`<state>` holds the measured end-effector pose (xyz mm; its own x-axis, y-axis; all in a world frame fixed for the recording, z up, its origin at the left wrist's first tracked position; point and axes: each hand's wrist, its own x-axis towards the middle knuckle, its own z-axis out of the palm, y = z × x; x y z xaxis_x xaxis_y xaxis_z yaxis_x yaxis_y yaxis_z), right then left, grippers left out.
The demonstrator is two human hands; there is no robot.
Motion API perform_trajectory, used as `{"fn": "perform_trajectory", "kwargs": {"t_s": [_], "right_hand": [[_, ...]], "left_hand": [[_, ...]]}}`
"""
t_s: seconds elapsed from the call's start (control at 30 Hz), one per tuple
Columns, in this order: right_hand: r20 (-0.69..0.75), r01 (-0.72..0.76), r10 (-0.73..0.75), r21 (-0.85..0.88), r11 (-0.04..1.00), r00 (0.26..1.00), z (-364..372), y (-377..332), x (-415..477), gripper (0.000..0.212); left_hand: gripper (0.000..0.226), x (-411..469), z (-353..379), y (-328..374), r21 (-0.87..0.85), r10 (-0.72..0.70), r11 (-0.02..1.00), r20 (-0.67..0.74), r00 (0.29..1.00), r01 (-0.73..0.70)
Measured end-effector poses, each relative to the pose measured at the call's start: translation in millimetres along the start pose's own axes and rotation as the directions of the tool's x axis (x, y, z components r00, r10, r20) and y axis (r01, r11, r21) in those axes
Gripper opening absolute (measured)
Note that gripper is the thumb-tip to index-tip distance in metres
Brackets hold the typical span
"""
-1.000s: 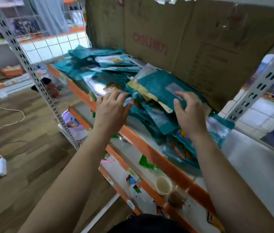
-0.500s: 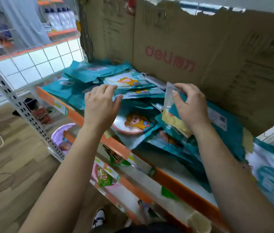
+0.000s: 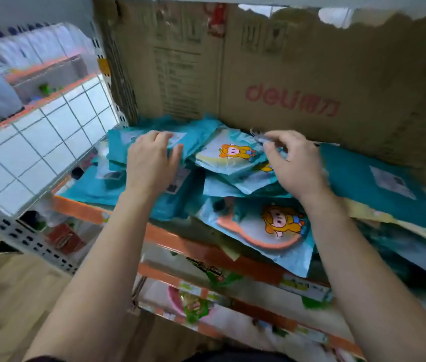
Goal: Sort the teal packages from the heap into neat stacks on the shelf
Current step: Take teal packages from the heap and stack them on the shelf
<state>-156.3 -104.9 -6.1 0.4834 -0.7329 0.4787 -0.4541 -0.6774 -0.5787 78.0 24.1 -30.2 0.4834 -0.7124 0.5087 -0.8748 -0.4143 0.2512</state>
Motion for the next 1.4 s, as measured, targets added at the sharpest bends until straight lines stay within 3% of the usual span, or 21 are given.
{"fn": "perform_trajectory", "kwargs": {"t_s": [0.2,0.47,0.63,0.77,0.87,1.0,1.1,1.27,1.4], "right_hand": [[0.011,-0.031,0.031,-0.036,0.999,0.999,17.8,-7.2,2.2,0.028],[-0.032,-0.081,0.079,-0.077,0.994,0.996,9.4,0.0,-1.9,0.025],[-0.05,-0.088,0.083,-0.094,0.992,0.995,4.7,3.2,-6.5,0.025],[-0.046,-0.086,0.083,-0.084,0.993,0.996,1.2,7.8,-7.3,0.026],[-0.046,-0.086,0.082,-0.078,0.993,0.996,-0.8,11.5,-6.8,0.026],[-0.035,-0.067,0.065,-0.07,0.995,0.997,-2.9,15.9,-4.5,0.026],[-0.015,-0.049,0.048,-0.068,0.996,0.999,0.0,15.8,-0.1,0.026],[0.016,-0.004,0.005,-0.07,0.998,1.0,1.7,13.9,12.6,0.027],[0.032,0.01,-0.007,-0.08,0.997,0.999,3.8,11.0,25.9,0.028]], "left_hand": [[0.052,34.2,15.9,6.9,-0.046,-0.026,0.998,0.205,0.978,0.036],[0.068,58.0,28.4,14.4,0.153,-0.072,0.988,0.295,0.953,0.028],[0.048,67.8,22.2,18.8,0.195,-0.021,0.98,0.339,0.94,-0.048],[0.026,63.5,20.4,26.7,0.235,0.014,0.968,0.306,0.952,-0.089],[0.022,56.0,21.2,28.0,0.232,0.047,0.966,0.267,0.962,-0.112],[0.033,46.9,4.1,18.2,0.071,0.075,0.994,0.049,0.996,-0.078],[0.03,41.5,-27.2,18.1,-0.237,0.039,0.969,-0.15,0.988,-0.074],[0.019,41.3,-58.4,2.1,-0.713,-0.243,0.701,-0.194,0.95,0.033],[0.028,40.0,-67.8,-20.7,-0.898,-0.397,0.437,-0.149,0.906,0.044]]}}
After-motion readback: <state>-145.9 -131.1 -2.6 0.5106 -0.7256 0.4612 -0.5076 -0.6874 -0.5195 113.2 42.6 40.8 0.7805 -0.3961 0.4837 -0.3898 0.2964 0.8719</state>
